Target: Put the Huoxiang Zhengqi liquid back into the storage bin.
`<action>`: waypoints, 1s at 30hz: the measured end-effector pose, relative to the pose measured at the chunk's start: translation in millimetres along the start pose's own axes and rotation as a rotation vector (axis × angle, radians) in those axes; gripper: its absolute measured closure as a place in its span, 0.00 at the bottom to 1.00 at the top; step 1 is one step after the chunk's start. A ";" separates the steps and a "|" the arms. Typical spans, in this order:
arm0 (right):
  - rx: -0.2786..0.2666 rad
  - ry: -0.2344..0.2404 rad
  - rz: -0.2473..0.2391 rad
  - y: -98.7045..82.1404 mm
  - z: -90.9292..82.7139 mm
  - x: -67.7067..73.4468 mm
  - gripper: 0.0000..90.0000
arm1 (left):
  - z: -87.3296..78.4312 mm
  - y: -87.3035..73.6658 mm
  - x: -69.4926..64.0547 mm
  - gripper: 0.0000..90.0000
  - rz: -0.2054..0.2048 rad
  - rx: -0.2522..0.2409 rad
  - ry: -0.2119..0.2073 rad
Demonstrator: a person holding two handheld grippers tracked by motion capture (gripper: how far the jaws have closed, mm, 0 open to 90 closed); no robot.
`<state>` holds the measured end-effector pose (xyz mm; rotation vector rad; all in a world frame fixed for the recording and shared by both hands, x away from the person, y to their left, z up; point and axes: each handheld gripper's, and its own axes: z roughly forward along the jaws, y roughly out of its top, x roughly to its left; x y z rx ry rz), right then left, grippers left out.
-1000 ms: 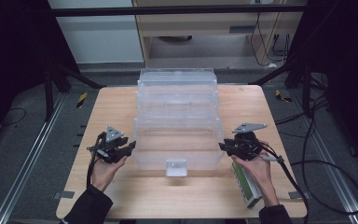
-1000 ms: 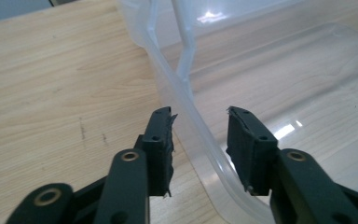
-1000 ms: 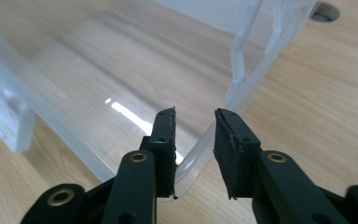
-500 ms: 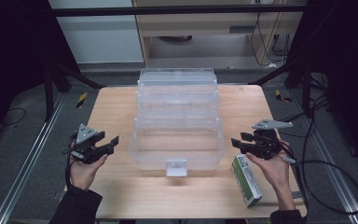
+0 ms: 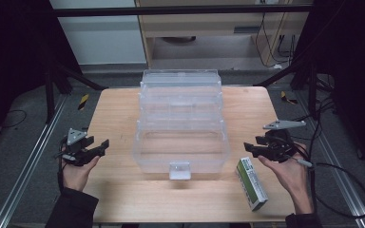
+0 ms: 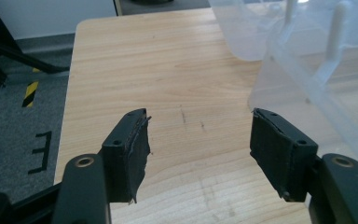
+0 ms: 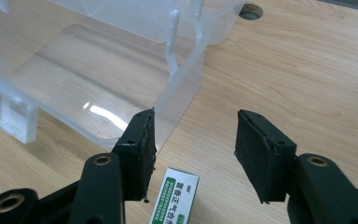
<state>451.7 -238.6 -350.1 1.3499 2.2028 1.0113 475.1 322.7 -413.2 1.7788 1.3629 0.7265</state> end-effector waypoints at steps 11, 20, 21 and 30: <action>0.100 -0.005 0.014 0.8 -9.1 6.1 0.54 | 8.6 -6.0 8.3 0.39 -0.009 0.039 0.016; 0.162 -0.002 0.013 0.9 -10.4 13.0 0.54 | 16.0 -10.6 11.6 0.38 -0.005 0.076 0.023; 0.175 0.002 0.009 0.8 -10.3 14.7 0.54 | 16.4 -10.8 11.8 0.38 -0.007 0.076 0.022; 0.240 0.005 0.006 -1.7 -8.2 23.1 0.56 | 15.3 -10.8 12.8 0.38 -0.010 0.080 0.029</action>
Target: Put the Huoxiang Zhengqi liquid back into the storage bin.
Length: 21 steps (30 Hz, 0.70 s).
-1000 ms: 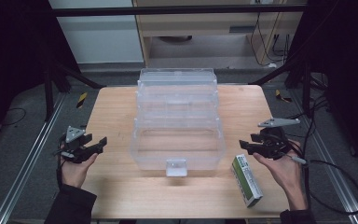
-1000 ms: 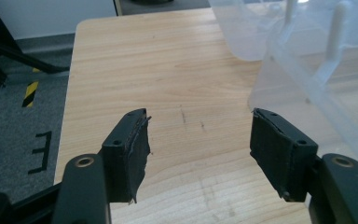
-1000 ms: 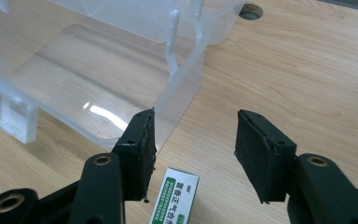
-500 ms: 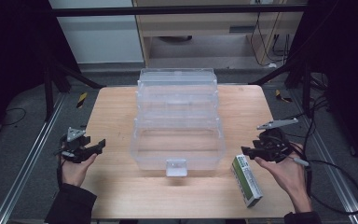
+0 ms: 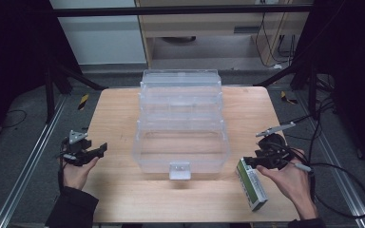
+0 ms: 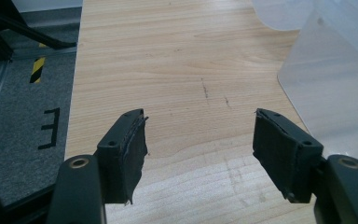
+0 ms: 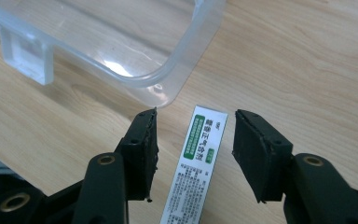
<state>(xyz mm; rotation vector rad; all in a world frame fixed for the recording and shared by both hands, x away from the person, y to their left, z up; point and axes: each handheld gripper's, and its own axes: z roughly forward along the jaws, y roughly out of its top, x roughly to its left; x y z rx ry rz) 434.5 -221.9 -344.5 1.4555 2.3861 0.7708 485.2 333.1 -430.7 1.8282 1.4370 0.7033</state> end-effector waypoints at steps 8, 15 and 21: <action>0.057 0.001 0.009 -6.5 5.1 -0.1 0.56 | 1.4 -0.5 -1.5 0.37 0.008 0.015 0.003; 0.116 0.004 0.015 -11.7 13.4 0.9 0.56 | 3.4 -1.4 -3.1 0.37 0.015 0.025 0.002; 0.149 0.005 0.028 -16.2 18.2 -1.4 0.55 | 4.3 -1.6 -3.8 0.37 0.020 0.032 0.002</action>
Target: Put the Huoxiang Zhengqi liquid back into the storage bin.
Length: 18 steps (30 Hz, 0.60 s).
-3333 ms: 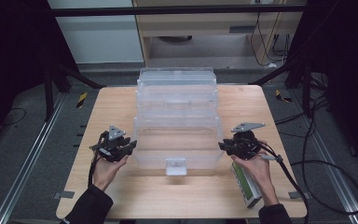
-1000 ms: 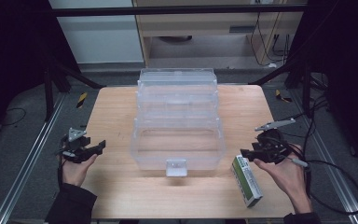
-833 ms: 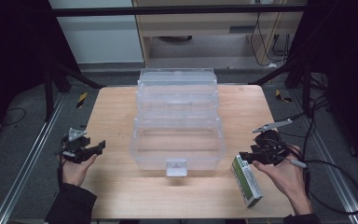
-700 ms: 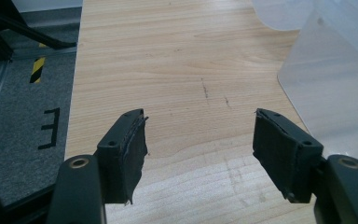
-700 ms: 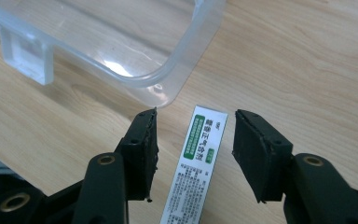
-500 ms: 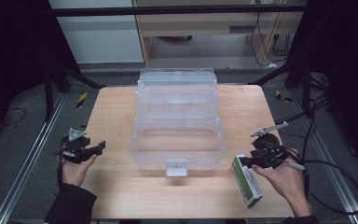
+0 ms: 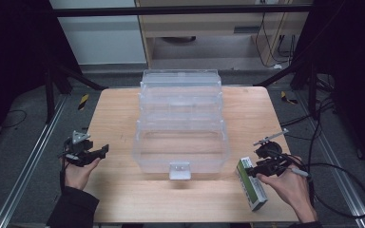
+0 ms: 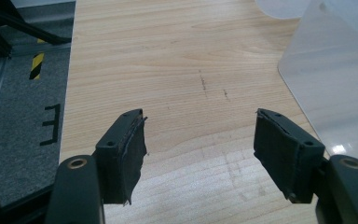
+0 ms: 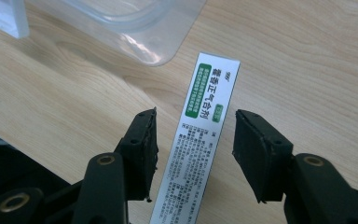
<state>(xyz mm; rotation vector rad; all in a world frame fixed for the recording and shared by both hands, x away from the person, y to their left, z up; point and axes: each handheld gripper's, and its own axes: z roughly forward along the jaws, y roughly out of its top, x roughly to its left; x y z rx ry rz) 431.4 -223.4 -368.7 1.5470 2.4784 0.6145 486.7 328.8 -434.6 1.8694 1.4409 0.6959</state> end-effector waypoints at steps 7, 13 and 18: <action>0.036 0.006 -0.005 -3.0 6.5 -0.4 0.55 | 1.7 -0.6 -0.8 0.36 0.005 0.011 -0.001; 0.063 0.015 -0.002 -6.3 12.5 -1.0 0.55 | 2.8 -0.9 -1.4 0.36 0.007 0.017 -0.003; 0.092 0.023 -0.001 -7.5 16.9 -1.8 0.55 | 4.0 -1.1 -1.9 0.36 0.007 0.024 -0.004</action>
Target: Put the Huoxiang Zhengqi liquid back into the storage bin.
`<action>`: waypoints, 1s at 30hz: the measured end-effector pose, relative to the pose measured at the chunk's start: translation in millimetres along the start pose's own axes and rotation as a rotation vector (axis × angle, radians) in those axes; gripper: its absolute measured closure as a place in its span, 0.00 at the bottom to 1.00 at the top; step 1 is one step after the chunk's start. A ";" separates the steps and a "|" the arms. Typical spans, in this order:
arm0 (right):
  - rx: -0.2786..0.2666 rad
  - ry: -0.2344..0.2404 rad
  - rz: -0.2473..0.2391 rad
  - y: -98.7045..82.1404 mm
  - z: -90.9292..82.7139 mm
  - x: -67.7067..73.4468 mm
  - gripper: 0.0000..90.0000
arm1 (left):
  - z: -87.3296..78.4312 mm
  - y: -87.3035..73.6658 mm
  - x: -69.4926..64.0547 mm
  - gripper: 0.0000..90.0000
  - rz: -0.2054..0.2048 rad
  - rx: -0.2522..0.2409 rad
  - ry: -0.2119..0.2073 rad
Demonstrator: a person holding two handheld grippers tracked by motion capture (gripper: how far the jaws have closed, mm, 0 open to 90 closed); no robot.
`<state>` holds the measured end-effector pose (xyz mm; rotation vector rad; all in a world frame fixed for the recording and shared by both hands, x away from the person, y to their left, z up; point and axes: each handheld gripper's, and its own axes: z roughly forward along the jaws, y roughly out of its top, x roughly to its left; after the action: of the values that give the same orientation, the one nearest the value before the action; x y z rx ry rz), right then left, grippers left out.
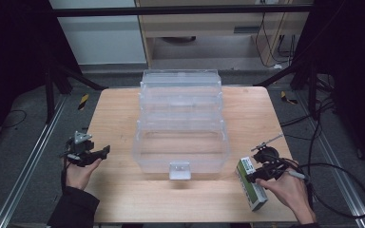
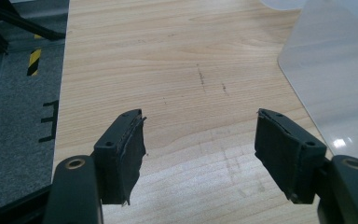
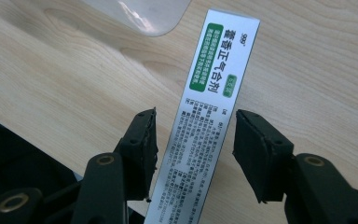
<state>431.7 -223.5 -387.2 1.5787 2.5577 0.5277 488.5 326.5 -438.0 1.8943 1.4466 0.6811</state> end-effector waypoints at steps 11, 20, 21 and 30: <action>0.049 -0.008 0.000 1.6 9.1 -0.9 0.60 | 1.5 -0.7 0.0 0.35 0.001 0.010 0.000; 0.066 -0.015 0.006 2.9 9.1 -2.0 0.65 | 3.4 -1.1 -1.1 0.35 0.005 0.020 -0.002; 0.069 -0.023 0.000 3.0 8.6 -2.0 0.66 | 3.5 -1.1 -1.3 0.35 0.005 0.020 -0.002; 0.096 -0.049 -0.048 5.0 8.0 -1.8 0.68 | 4.6 -1.2 -2.1 0.35 0.010 0.029 -0.004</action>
<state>438.9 -221.1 -393.2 1.5337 2.6137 0.3623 490.6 323.8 -442.0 1.9254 1.4526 0.6642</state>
